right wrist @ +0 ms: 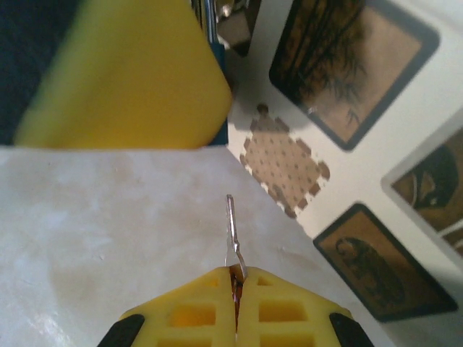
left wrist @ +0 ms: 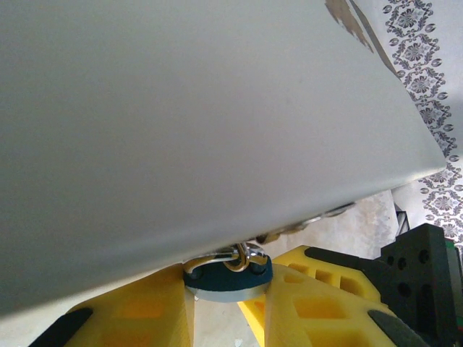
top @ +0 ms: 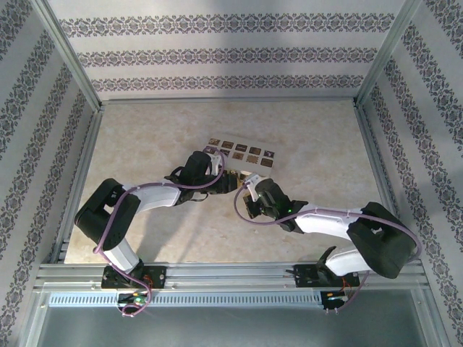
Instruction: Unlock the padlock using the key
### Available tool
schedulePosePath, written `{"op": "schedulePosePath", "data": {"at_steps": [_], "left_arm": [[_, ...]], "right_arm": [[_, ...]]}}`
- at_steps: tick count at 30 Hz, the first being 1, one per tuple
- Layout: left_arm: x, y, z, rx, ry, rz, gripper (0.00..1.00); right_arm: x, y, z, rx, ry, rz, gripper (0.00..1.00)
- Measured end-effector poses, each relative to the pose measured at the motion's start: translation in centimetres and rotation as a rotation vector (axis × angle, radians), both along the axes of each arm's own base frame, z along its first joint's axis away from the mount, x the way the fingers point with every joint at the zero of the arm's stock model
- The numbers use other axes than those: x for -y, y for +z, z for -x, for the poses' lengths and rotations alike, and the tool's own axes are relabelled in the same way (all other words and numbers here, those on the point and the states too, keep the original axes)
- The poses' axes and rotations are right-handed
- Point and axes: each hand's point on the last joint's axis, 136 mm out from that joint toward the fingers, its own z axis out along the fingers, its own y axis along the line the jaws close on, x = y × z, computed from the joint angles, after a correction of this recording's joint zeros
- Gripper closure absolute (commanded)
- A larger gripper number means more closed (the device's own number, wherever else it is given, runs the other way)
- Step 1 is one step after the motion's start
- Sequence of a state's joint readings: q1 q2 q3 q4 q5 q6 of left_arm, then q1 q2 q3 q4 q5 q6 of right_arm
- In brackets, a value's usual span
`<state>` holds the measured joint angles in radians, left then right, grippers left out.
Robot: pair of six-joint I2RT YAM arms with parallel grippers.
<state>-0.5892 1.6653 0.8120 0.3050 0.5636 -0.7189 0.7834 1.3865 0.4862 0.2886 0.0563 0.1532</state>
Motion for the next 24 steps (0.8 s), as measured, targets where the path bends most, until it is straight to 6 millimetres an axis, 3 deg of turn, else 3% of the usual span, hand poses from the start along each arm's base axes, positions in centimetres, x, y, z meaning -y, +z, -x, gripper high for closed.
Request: {"op": "schedulePosePath", "data": {"at_steps": [24], "left_arm": [[0.0, 0.0, 0.0, -0.001, 0.001, 0.001, 0.74]], "right_arm": [[-1.1, 1.1, -1.3, 0.064, 0.001, -0.044, 1.0]]}}
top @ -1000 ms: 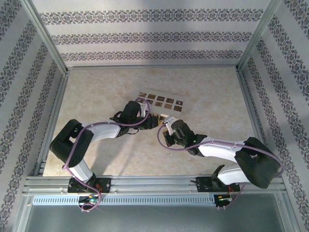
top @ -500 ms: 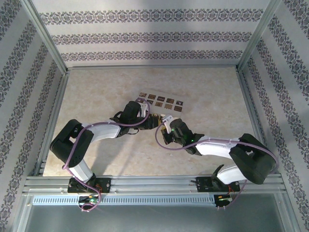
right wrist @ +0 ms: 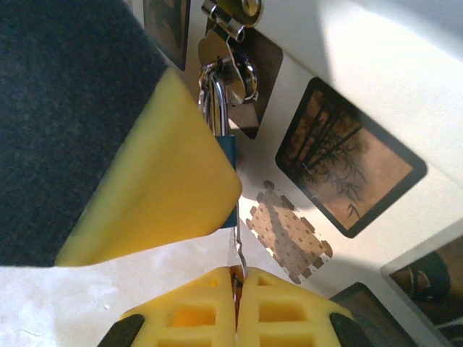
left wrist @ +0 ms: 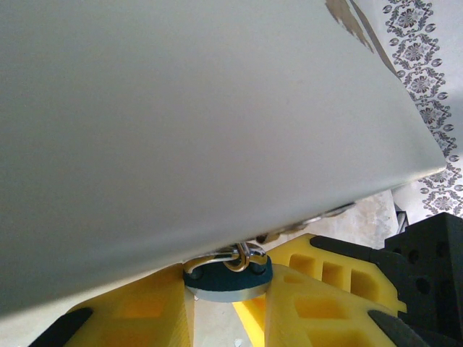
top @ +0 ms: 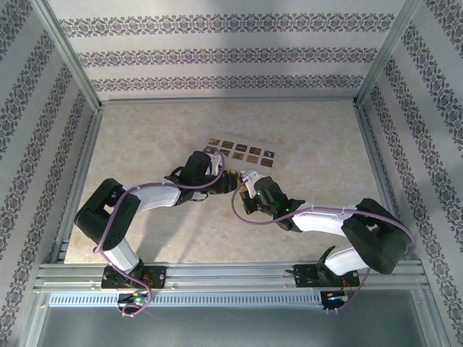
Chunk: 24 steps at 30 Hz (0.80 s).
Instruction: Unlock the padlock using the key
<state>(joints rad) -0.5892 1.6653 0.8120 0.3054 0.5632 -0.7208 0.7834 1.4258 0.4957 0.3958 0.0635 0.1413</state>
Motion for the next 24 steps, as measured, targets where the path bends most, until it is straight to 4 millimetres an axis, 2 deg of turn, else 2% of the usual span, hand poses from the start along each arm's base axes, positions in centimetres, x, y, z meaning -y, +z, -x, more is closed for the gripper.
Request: {"op": "schedulePosePath", "data": {"at_steps": [17, 24], "left_arm": [[0.0, 0.0, 0.0, -0.001, 0.003, 0.0, 0.74], [0.0, 0.0, 0.0, -0.001, 0.003, 0.0, 0.74]], "right_arm": [[0.5, -0.7, 0.6, -0.016, 0.002, 0.005, 1.0], [0.0, -0.6, 1.1, -0.02, 0.022, -0.004, 1.0]]}}
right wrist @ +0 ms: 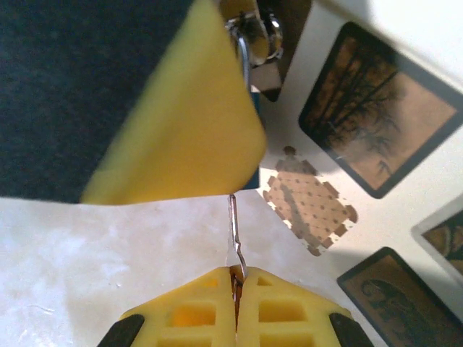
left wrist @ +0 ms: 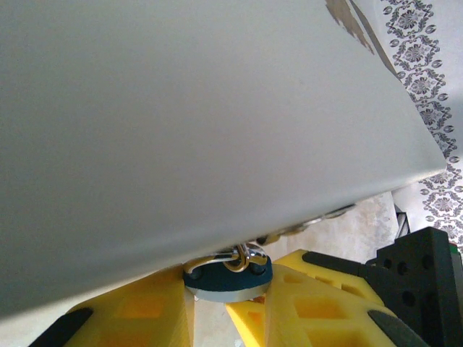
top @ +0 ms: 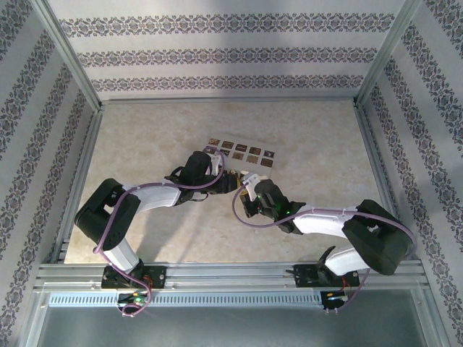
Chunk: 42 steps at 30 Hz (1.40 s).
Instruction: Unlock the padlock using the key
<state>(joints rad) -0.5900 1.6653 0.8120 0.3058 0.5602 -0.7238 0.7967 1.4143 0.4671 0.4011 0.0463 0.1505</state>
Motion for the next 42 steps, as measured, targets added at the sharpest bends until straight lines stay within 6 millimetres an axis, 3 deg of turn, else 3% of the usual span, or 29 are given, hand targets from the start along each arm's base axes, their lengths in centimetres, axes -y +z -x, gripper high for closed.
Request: {"op": "schedulePosePath", "data": {"at_steps": [42], "left_arm": [[0.2, 0.6, -0.5, 0.02, 0.013, 0.018, 0.74]], "right_arm": [[0.3, 1.4, -0.7, 0.021, -0.043, -0.077, 1.0]]}}
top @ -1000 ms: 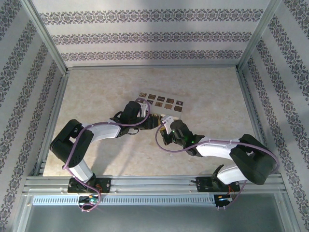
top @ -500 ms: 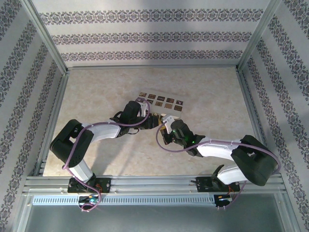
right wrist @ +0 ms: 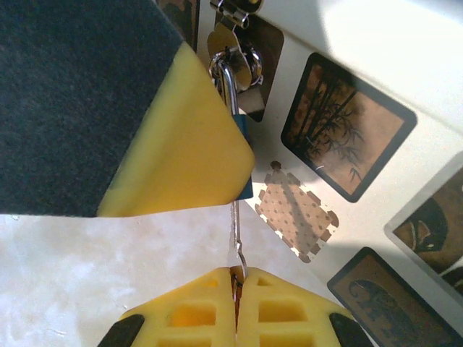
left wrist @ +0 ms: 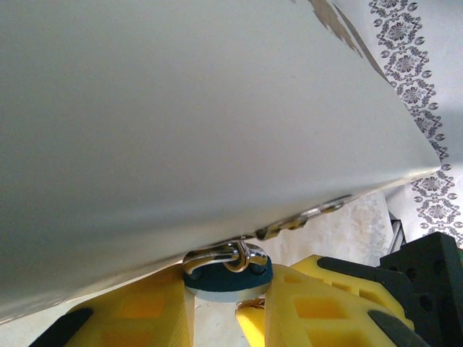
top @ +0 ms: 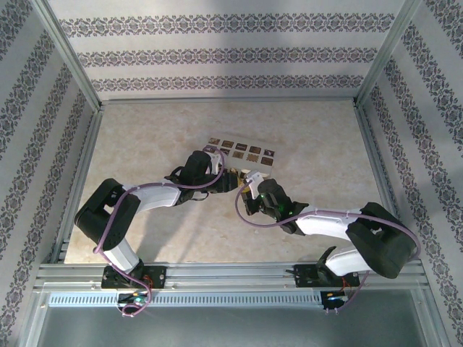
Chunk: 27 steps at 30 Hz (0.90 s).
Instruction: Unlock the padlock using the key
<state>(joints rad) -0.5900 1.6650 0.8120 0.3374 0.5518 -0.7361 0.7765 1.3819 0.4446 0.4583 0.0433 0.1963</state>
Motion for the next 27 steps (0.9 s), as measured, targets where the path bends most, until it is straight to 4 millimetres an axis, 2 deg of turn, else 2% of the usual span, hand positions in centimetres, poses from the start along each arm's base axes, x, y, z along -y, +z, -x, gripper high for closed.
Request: {"op": "schedulePosePath", "data": {"at_steps": [11, 27], "left_arm": [[-0.09, -0.1, -0.05, -0.001, 0.008, -0.001, 0.74], [-0.05, 0.03, -0.15, 0.005, 0.01, 0.003, 0.74]], "right_arm": [[-0.43, -0.74, -0.18, -0.017, 0.005, -0.007, 1.0], [-0.21, -0.44, -0.58, -0.028, -0.012, -0.039, 1.0]]}}
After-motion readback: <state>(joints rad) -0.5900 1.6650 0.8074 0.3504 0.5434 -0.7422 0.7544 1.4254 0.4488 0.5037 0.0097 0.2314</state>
